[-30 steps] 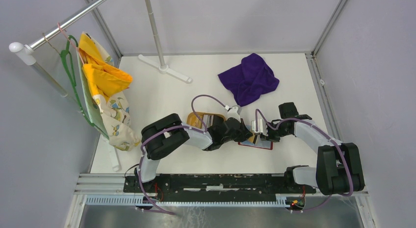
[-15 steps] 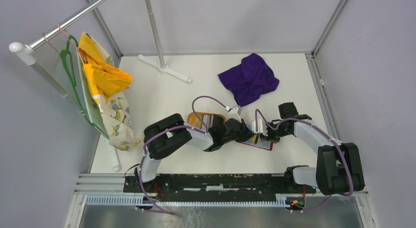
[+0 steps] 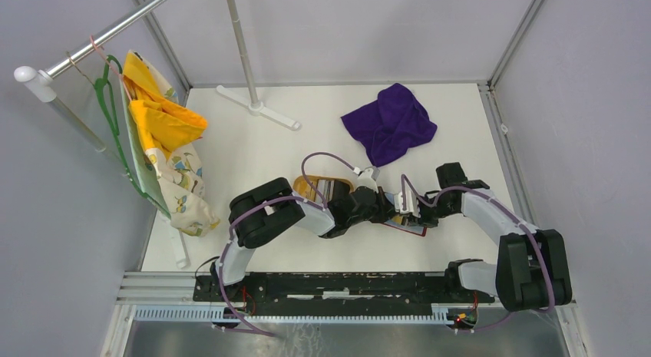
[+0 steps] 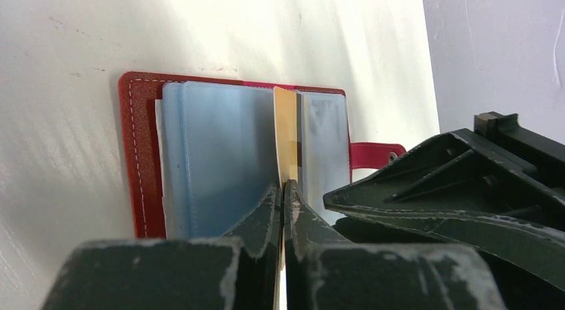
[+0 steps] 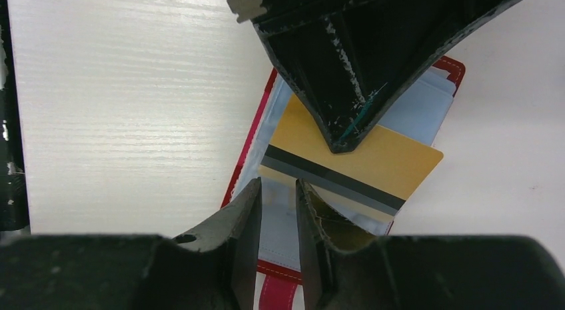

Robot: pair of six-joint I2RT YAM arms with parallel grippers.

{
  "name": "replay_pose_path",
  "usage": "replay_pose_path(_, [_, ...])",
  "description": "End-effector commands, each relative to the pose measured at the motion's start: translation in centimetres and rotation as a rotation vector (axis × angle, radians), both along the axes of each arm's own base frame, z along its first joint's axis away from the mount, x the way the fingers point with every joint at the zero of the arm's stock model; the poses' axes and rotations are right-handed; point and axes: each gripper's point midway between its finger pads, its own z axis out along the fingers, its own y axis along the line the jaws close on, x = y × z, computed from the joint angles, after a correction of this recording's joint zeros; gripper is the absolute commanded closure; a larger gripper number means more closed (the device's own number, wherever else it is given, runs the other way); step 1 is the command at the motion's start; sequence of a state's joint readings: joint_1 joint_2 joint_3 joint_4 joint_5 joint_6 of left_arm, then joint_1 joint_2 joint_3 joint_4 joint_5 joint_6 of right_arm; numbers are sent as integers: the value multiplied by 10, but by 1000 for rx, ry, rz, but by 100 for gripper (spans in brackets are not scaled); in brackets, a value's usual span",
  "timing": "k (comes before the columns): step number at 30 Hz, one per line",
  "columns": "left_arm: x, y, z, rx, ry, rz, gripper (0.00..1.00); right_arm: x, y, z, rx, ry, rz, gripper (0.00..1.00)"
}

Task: Put the credit cards into the card holder
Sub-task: Insert the credit card into the card holder.

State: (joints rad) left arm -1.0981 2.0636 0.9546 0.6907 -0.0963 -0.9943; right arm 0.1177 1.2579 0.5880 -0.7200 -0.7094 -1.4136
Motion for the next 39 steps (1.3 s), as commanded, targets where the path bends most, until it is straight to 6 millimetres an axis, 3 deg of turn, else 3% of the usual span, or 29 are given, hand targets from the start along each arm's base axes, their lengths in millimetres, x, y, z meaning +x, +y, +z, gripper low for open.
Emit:
replay_pose_path(1, [-11, 17, -41, 117, 45, -6, 98, 10, 7, 25, 54, -64, 19, 68])
replay_pose_path(13, [-10, 16, -31, 143, 9, -41, 89, 24, -45, 18, -138, -139, -123, 67])
replay_pose_path(39, [-21, 1, -40, 145, 72, -156, 87, 6, -62, -9, -238, -25, -130, 70])
